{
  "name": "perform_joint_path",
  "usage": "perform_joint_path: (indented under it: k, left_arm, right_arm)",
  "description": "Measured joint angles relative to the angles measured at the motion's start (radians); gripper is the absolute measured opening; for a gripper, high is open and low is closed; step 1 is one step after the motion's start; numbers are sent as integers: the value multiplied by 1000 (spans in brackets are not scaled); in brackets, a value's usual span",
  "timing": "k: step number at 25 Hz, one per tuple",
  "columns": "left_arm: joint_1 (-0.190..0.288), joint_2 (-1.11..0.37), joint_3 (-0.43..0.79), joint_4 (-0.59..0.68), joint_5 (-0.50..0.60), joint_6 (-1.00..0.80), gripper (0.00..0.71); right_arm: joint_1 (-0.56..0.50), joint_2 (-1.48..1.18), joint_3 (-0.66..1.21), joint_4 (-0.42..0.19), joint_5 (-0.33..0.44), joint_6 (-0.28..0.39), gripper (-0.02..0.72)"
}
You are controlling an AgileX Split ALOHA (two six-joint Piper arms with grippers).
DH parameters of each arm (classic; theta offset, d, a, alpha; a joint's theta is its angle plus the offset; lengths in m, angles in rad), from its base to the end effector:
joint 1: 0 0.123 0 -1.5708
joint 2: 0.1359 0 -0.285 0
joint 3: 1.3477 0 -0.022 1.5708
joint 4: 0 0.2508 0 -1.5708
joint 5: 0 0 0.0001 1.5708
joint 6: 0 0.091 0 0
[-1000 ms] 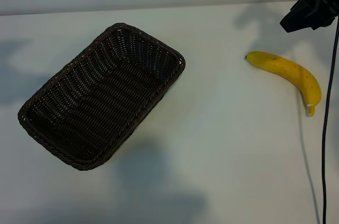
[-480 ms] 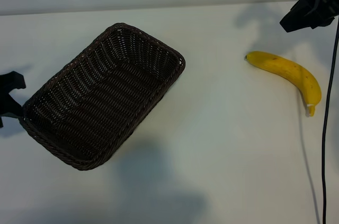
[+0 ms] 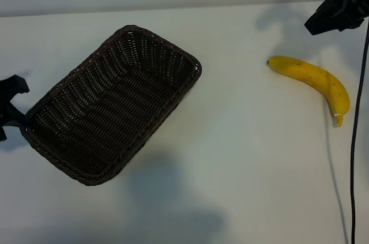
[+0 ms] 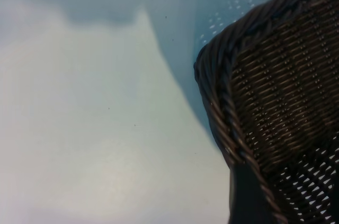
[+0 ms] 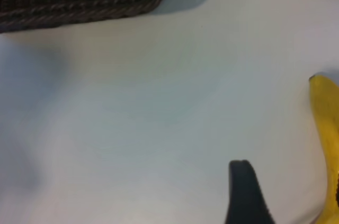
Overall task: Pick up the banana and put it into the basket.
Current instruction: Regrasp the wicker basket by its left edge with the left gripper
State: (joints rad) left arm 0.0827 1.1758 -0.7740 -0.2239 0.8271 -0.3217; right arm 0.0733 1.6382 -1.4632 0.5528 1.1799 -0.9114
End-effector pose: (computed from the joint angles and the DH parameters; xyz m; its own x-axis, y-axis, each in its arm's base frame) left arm 0.2111 0.0026 0.2606 -0.7959 -0.5184 -0.3127 -0.4223 0.8455 -0.3268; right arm 0.3333 0.0688 0.3277 -0.5761 -0.5939 -0.5616 -0.7700 0.6248 0.1292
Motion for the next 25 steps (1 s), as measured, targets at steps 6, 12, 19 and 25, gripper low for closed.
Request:
perform_joint_path:
  k: [6, 12, 19, 25]
  left_arm:
    - [0, 4, 52, 0, -51, -85, 427]
    - [0, 67, 134, -4, -124, -126, 427]
    - [0, 86, 140, -41, -208, -135, 427]
    - [0, 131, 140, -41, -215, -136, 427]
  right_arm:
    - [0, 0, 0, 0, -1, 0, 420]
    - [0, 0, 0, 0, -1, 3, 420]
    - [0, 0, 0, 0, -1, 3, 420]
    - [0, 0, 0, 0, -15, 4, 420]
